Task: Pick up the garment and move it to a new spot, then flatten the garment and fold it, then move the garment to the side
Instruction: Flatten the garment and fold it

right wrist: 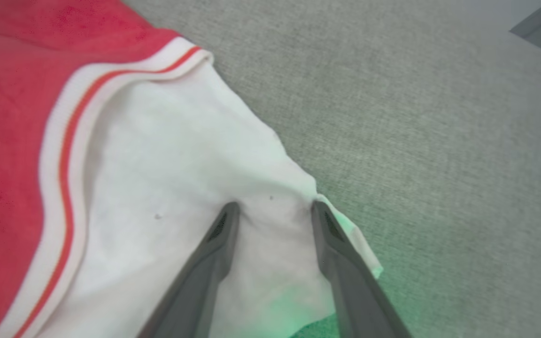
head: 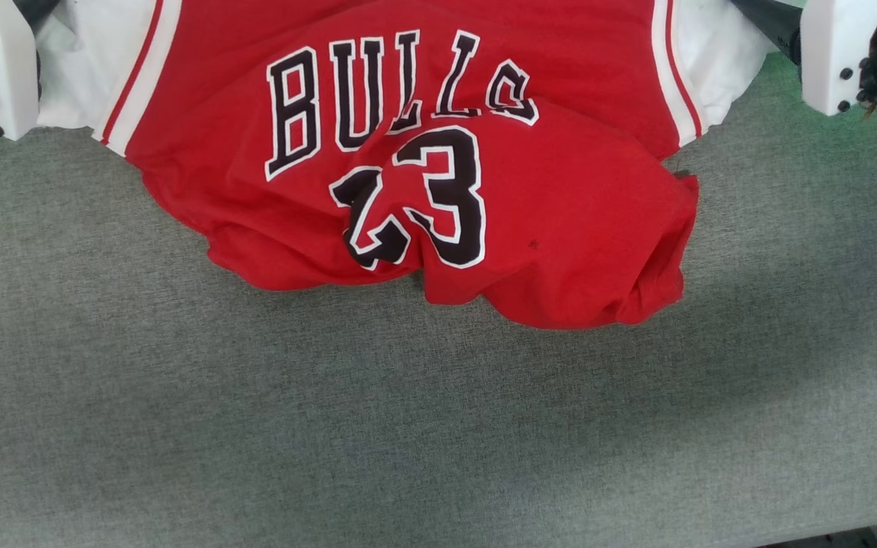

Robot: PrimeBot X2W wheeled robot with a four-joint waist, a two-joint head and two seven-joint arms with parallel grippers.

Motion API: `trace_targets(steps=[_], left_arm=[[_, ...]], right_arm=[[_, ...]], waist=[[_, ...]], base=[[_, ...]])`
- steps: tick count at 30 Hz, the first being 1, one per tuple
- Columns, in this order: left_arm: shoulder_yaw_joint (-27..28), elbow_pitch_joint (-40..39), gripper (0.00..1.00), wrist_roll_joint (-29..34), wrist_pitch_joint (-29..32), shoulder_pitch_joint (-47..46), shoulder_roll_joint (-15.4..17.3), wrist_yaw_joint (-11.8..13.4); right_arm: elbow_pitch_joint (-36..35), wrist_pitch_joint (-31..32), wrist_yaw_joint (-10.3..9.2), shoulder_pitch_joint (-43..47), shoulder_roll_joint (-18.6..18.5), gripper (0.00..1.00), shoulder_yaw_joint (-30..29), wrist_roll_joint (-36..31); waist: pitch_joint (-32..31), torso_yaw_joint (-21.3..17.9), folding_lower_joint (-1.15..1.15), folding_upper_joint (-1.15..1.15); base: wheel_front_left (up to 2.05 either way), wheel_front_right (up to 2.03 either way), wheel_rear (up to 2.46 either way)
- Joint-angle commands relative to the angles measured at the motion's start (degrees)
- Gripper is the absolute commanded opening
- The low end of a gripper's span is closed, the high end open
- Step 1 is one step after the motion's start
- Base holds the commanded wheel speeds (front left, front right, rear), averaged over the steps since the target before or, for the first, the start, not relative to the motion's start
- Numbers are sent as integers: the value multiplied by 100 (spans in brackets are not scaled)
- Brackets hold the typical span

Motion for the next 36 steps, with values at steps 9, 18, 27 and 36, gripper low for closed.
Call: trace_targets(steps=[9,18,27,36], left_arm=[[-221,125,0,-390,-344,83,-115,19],[147,762,0,-706,-1434,-488,-419,19],[1107,2221,0,-907,-2770,-1930,-1222,104],[1991,2383,0,-578,-2905,-2031,-1588,26]], right_arm=[[290,-755,-13,-327,-46,0,400,101],[1033,-2017,-13,-1174,269,0,-162,-275],[2817,-3891,-13,-3082,1064,0,-1672,-1251],[3644,-4598,-13,-3695,1468,0,-2467,-1728]], waist=[[-136,21,0,0],[-233,158,0,0],[-332,427,0,0],[-656,524,0,0]], base=[[0,0,0],[0,0,0],[0,0,0],[0,0,0]])
